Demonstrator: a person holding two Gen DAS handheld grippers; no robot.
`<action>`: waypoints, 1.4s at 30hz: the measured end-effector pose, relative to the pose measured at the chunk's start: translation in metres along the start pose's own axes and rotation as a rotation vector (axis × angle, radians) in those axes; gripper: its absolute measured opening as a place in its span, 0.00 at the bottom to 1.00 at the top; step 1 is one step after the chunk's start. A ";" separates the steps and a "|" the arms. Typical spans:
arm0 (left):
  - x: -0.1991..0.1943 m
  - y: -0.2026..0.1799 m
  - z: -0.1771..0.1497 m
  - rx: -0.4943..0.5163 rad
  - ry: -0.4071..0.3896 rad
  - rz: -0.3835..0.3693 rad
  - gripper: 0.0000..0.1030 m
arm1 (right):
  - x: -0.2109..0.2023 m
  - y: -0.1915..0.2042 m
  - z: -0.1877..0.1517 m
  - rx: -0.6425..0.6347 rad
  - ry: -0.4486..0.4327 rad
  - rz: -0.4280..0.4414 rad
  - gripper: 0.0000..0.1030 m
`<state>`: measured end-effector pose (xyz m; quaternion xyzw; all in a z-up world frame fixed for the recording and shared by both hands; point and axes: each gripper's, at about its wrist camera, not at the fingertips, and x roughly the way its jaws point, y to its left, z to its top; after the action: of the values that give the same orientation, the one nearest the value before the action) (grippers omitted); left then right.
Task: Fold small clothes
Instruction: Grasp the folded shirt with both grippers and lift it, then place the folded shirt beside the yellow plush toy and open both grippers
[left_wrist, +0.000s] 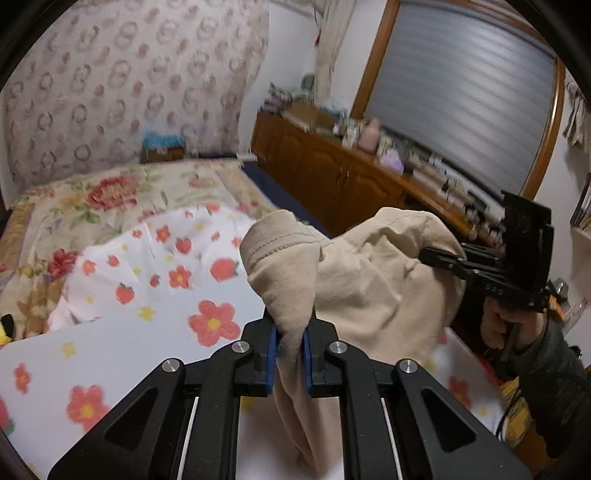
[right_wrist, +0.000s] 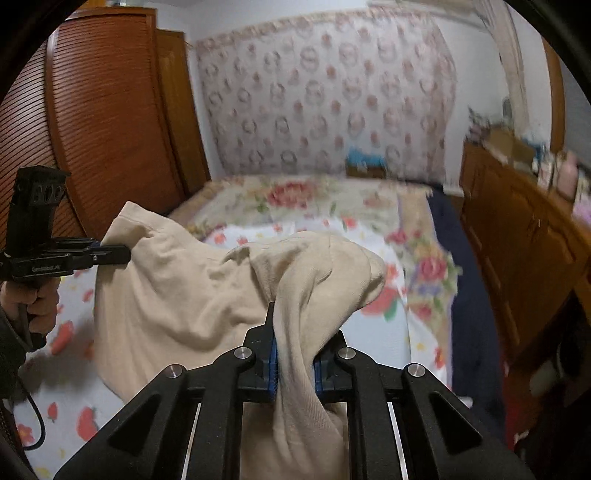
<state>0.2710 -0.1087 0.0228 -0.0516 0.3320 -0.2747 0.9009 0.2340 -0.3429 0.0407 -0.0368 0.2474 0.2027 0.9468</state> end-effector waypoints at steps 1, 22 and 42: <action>-0.011 0.001 -0.001 -0.003 -0.018 0.011 0.12 | -0.004 0.008 0.007 -0.018 -0.015 0.007 0.13; -0.208 0.131 -0.130 -0.265 -0.268 0.457 0.12 | 0.150 0.283 0.124 -0.585 0.017 0.290 0.13; -0.205 0.199 -0.205 -0.445 -0.122 0.655 0.38 | 0.284 0.340 0.169 -0.527 0.098 0.324 0.33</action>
<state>0.1056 0.1860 -0.0744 -0.1533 0.3281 0.1093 0.9257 0.3997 0.1004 0.0621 -0.2510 0.2342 0.4058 0.8470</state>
